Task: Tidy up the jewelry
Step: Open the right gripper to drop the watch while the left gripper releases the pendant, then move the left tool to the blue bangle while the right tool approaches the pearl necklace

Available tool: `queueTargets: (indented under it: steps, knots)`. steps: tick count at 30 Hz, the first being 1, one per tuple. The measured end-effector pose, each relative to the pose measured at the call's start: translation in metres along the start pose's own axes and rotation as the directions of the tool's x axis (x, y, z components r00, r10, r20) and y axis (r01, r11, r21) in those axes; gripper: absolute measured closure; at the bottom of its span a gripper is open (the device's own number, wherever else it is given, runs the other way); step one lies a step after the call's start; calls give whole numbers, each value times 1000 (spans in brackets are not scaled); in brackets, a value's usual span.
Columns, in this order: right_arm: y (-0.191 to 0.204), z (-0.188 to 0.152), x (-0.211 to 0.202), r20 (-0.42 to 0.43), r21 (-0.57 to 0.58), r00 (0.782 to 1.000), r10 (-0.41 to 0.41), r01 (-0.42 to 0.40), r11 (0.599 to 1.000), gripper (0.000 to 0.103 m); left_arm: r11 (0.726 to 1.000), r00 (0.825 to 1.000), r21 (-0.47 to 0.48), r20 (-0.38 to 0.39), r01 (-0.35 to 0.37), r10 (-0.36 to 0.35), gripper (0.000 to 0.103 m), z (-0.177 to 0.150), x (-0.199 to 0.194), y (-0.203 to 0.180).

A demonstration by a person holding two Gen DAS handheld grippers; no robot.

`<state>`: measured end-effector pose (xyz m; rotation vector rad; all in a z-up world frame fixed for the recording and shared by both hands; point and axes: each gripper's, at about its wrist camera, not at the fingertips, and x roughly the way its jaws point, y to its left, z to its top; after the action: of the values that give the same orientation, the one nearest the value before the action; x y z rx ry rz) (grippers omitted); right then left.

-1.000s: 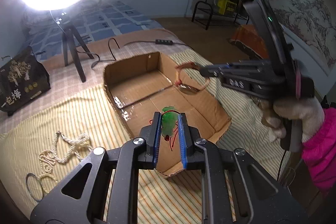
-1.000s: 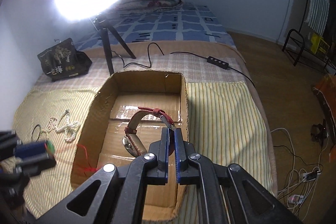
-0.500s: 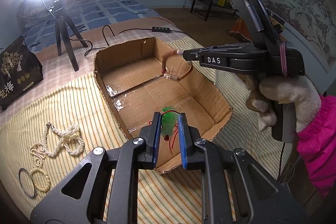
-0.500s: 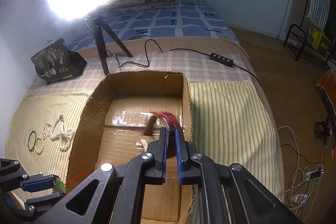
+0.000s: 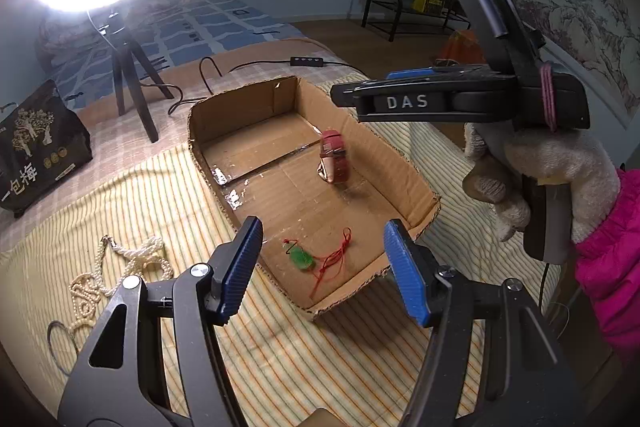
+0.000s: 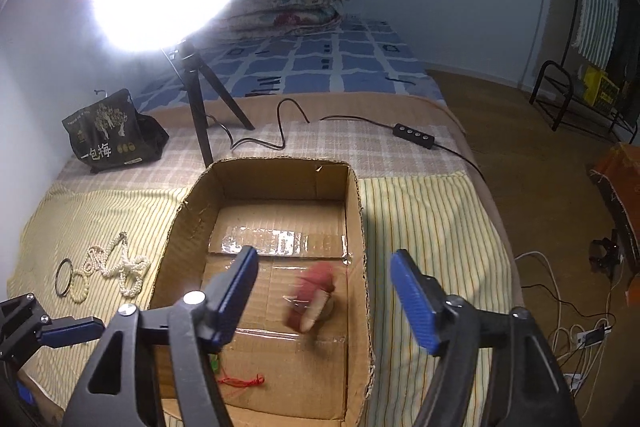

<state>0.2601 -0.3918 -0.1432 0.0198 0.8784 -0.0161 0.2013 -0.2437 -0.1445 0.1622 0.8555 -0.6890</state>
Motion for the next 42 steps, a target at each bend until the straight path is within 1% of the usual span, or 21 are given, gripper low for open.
queueTargets:
  steps: [5, 8, 13, 15, 17, 19, 24, 29, 32, 35, 40, 42]
  knots:
    - [1, 0, -12, 14, 6, 1000, -23, 23, 1000, 19, 1000, 1000, -16, 6, -9, 9, 38, -3, -11, 5]
    - [2, -1, -21, 21, 17, 999, -25, 25, 1000, 17, 1000, 1000, -20, 12, -19, 19, 38, -6, -19, 6]
    - [8, -5, -33, 24, 14, 999, -45, 44, 999, 8, 999, 999, -26, 24, -48, 48, 38, -11, -37, 13]
    - [11, -7, -39, 28, 5, 998, -55, 55, 999, 3, 998, 998, -31, 30, -62, 63, 38, -13, -44, 16]
    - [15, -9, -45, 34, -6, 997, -68, 69, 998, 2, 996, 996, -46, 33, -75, 77, 38, -15, -51, 23]
    - [19, -12, -51, 35, -12, 997, -67, 67, 998, 1, 994, 996, -67, 33, -86, 88, 38, -17, -57, 31]
    - [26, -15, -63, 32, 6, 999, -17, 17, 1000, 0, 987, 991, -97, 34, -128, 132, 38, -29, -75, 54]
    - [46, -17, -71, 29, -33, 999, 13, -12, 999, 0, 975, 982, -127, 23, -182, 186, 38, -48, -92, 84]
    - [59, -16, -74, 29, -47, 999, 42, -41, 998, 0, 964, 974, -150, 14, -222, 226, 38, -64, -104, 108]
    - [76, -13, -74, 28, -70, 997, 73, -71, 995, 1, 951, 968, -188, 0, -246, 251, 38, -79, -114, 130]
    - [107, -9, -63, -1, -124, 994, 110, -109, 986, 6, 925, 960, -258, -32, -278, 279, 38, -102, -124, 166]
    - [118, -8, -57, -17, -146, 992, 122, -123, 982, 10, 910, 958, -299, -54, -286, 283, 38, -114, -125, 185]
